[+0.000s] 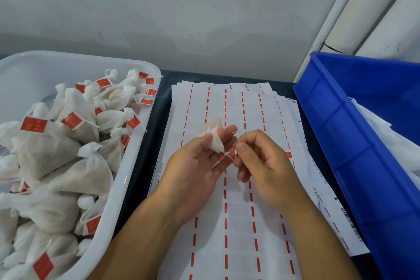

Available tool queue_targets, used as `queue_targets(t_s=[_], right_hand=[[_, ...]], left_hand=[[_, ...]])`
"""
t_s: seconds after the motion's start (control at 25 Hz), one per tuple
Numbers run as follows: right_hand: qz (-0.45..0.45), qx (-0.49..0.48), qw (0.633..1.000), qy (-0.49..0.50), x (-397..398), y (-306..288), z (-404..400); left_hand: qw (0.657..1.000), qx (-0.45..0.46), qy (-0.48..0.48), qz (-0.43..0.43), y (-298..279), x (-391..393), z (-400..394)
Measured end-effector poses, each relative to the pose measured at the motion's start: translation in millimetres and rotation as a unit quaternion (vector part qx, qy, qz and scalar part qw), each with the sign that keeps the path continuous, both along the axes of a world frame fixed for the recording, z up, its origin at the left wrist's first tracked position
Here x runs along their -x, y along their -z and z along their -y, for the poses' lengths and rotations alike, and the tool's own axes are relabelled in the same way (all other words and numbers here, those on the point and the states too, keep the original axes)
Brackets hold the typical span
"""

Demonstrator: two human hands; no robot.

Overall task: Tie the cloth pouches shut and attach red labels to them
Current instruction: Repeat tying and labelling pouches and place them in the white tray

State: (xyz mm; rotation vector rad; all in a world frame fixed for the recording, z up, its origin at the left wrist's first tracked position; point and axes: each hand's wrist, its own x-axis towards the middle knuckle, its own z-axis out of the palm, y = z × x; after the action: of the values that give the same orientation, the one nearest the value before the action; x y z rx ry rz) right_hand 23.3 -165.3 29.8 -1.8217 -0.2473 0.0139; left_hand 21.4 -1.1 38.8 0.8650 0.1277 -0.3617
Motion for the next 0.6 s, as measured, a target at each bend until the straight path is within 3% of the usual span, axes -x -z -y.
queue_targets(t_s=[0.12, 0.2, 0.28, 0.36, 0.48, 0.6], right_hand=[[0.006, -0.012, 1.0, 0.003, 1, -1, 1], [0.02, -0.02, 1.0, 0.008, 2, -3, 2], [0.045, -0.028, 0.999, 0.011, 2, -6, 1], [0.077, -0.027, 0.997, 0.01, 3, -8, 3], [0.125, 0.021, 0.992, 0.021, 5, -10, 4], [0.163, 0.063, 0.984, 0.022, 6, -11, 3]], left_hand=[[1.0, -0.019, 0.004, 0.006, -1, -1, -4], [0.987, -0.157, 0.01, 0.031, 1, -1, -6], [0.934, -0.347, 0.041, 0.071, 1, 2, -7], [0.867, -0.469, 0.077, 0.148, 1, 4, -8], [0.774, -0.57, 0.064, 0.27, 9, 3, -5], [0.719, -0.613, 0.061, 0.322, 16, 4, -3]])
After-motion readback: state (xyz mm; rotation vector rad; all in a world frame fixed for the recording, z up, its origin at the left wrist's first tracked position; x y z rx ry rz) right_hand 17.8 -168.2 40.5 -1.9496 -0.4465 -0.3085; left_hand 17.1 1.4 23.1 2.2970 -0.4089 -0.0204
